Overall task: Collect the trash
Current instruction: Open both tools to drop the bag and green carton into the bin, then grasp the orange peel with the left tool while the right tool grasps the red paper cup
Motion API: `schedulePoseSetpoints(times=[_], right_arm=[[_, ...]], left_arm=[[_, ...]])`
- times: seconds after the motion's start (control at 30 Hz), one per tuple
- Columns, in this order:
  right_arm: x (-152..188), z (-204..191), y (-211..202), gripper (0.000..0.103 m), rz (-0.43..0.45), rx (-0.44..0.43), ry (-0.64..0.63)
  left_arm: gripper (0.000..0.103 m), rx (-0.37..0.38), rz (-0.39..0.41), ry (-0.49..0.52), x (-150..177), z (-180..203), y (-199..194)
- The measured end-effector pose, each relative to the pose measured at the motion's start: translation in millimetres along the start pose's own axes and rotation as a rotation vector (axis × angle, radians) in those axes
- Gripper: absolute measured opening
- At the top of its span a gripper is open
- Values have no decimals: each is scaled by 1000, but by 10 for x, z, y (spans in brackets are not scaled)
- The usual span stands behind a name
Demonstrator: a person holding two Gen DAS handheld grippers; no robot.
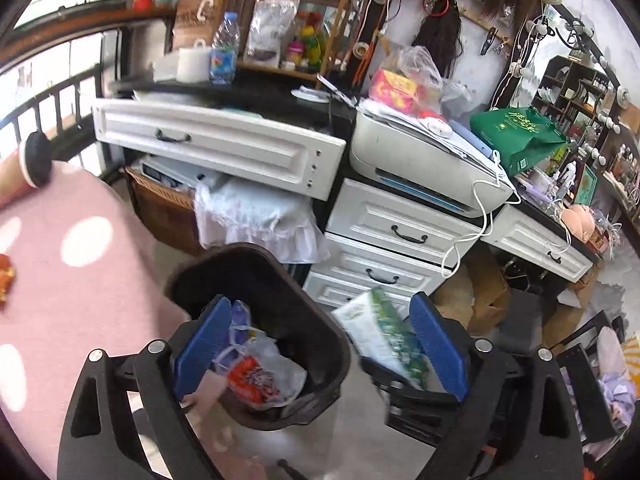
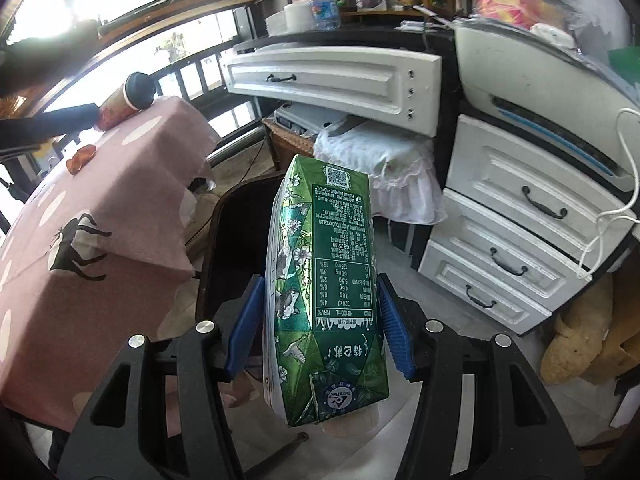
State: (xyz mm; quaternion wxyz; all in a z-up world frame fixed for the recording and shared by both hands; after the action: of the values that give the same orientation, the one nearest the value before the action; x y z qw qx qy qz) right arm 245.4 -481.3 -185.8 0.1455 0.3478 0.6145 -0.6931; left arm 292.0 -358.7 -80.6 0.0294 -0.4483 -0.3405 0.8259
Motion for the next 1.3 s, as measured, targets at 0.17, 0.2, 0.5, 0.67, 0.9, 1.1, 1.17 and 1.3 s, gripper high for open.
schedulePoseSetpoints(times=[0.17,0.2,0.5,0.67,0.9,1.1,1.17,1.3], right_arm=[[-94,-475,570,56,-82,-44,-29],[-104,-552,665,56,-95,-43,-37],[-142,-846,1259,52,-178,-25,-54],[-169,-870,1284,52,-183,-11,-67],[-658,-897,847,59,-89,-56,-145],[-1311,-1255,362,77,27,-130,-324],[-1492,-1440,281,77,48,-156,-371],[-1833,-1884,208,77,71,-230,-424]], left_arm=[[92,-78,18,-32,72,-288,-358],[92,-98,24,-38,84,-351,-444],[94,-275,43,-78,284,-942,-1020],[94,-363,57,-115,348,-1365,-1258],[93,-421,49,-248,221,-2211,-1410],[82,-416,-30,-279,46,-2686,-1156],[74,-421,-62,-289,52,-2806,-1069],[48,-399,-48,-303,54,-2865,-1064]])
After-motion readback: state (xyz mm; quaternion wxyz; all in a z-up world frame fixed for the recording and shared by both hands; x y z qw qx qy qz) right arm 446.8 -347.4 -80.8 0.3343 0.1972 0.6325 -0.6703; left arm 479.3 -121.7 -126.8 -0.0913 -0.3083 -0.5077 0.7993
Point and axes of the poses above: each gripper's, at about its wrist camera, not at the fingertips, and y roughly the way its jaws point, z to its right, x to its underside, the point moved 5 cm from there along y, roughly the way its jaws point, and after that the axes turned 13 degrees about x, right-handed, at the moved point
